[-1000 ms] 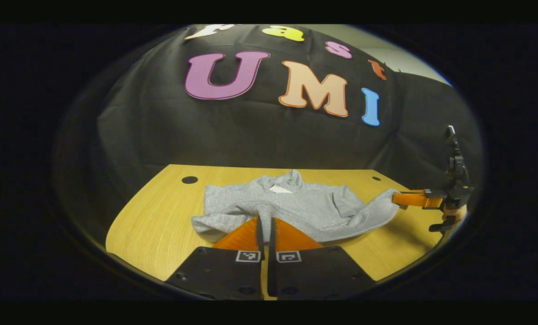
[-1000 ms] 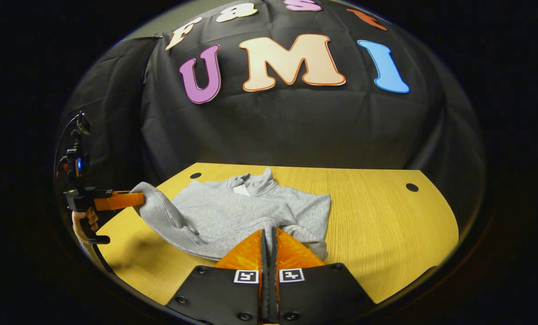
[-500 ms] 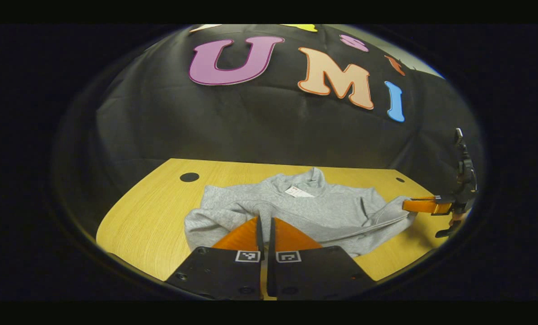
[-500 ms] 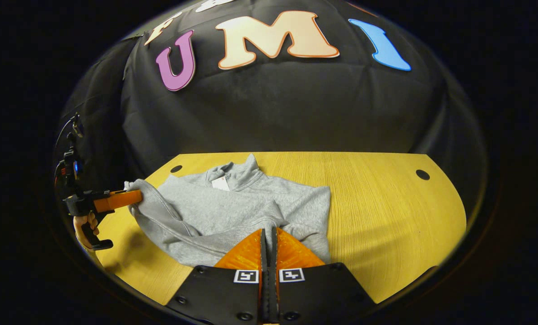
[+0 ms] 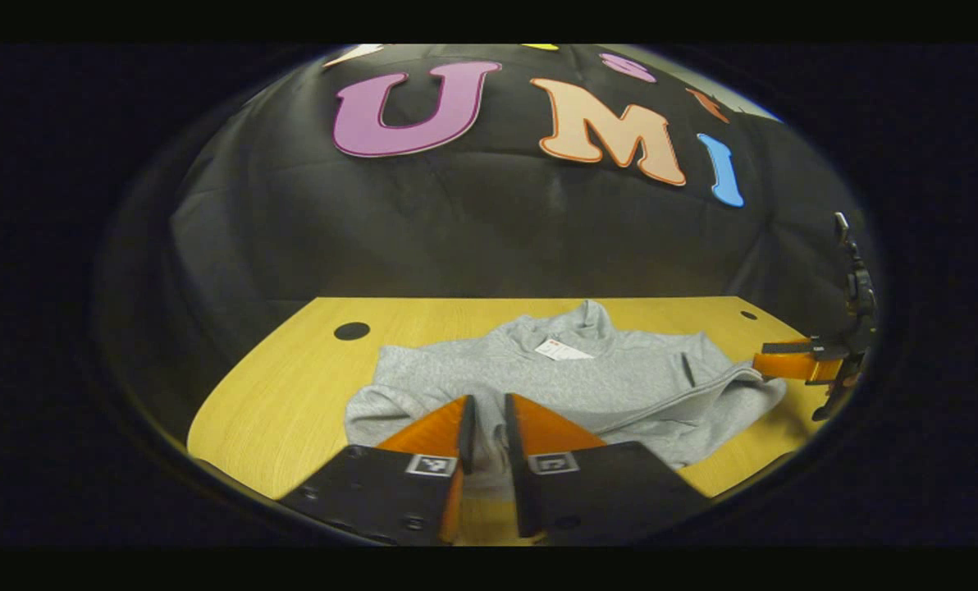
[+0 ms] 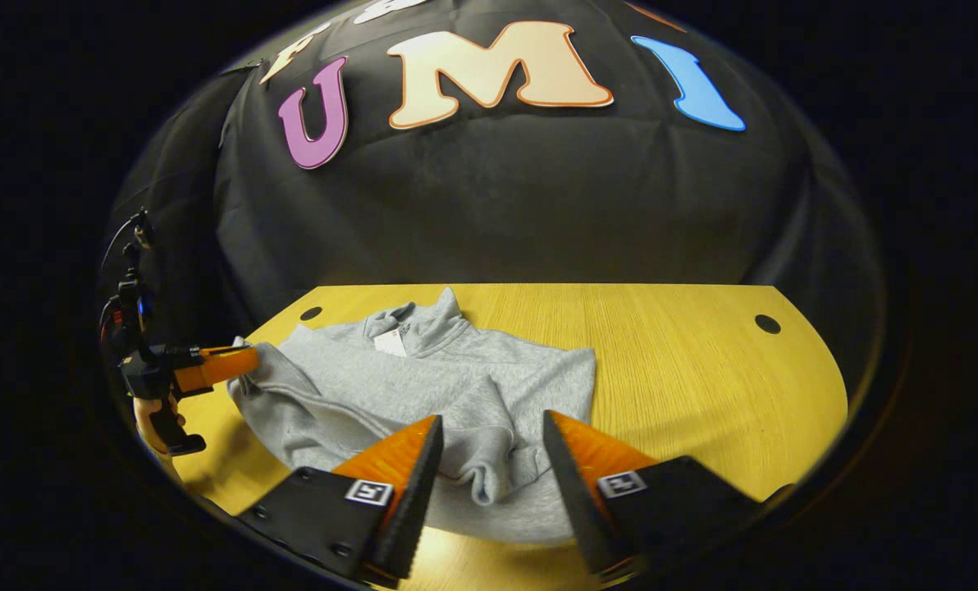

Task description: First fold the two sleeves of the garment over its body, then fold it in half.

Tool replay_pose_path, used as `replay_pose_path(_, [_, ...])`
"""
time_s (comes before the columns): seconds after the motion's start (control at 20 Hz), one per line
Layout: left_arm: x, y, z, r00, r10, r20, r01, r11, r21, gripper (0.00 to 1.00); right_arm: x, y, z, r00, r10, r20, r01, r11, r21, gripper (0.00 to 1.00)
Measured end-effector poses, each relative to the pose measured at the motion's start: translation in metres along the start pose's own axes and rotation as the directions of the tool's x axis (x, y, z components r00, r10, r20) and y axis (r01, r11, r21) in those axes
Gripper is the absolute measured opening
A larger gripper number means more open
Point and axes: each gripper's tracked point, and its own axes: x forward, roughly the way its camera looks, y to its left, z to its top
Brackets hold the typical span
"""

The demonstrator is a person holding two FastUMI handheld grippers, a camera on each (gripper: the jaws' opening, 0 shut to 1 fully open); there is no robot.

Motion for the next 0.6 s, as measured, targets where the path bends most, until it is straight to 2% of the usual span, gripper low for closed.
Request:
replay_pose_path(0.05, [-0.004,0.004,0.007,1.000,0.017,0.021,-0.017,1.000,-0.002,0.54,-0.001,-0.002,0.001,1.000,-0.016,-0.001,0.016,1.000,-0.004,0.84])
replay_pose_path(0.15, [-0.014,0.019,0.013,0.995,0.081,0.049,-0.082,0.997,0.004,0.98,-0.005,-0.007,0.007,0.999,-0.043,0.023,0.043,0.999,-0.021,0.92])
replay_pose_path(0.25, [-0.026,0.031,0.020,0.989,0.127,0.071,-0.128,0.992,0.014,0.93,-0.016,-0.001,0.014,0.998,-0.032,0.052,0.033,0.999,-0.022,0.98])
replay_pose_path(0.6, [-0.079,0.034,0.050,0.974,0.122,0.190,-0.117,0.992,-0.039,0.93,-0.068,0.018,0.042,0.982,-0.013,0.187,0.026,0.997,-0.067,0.98])
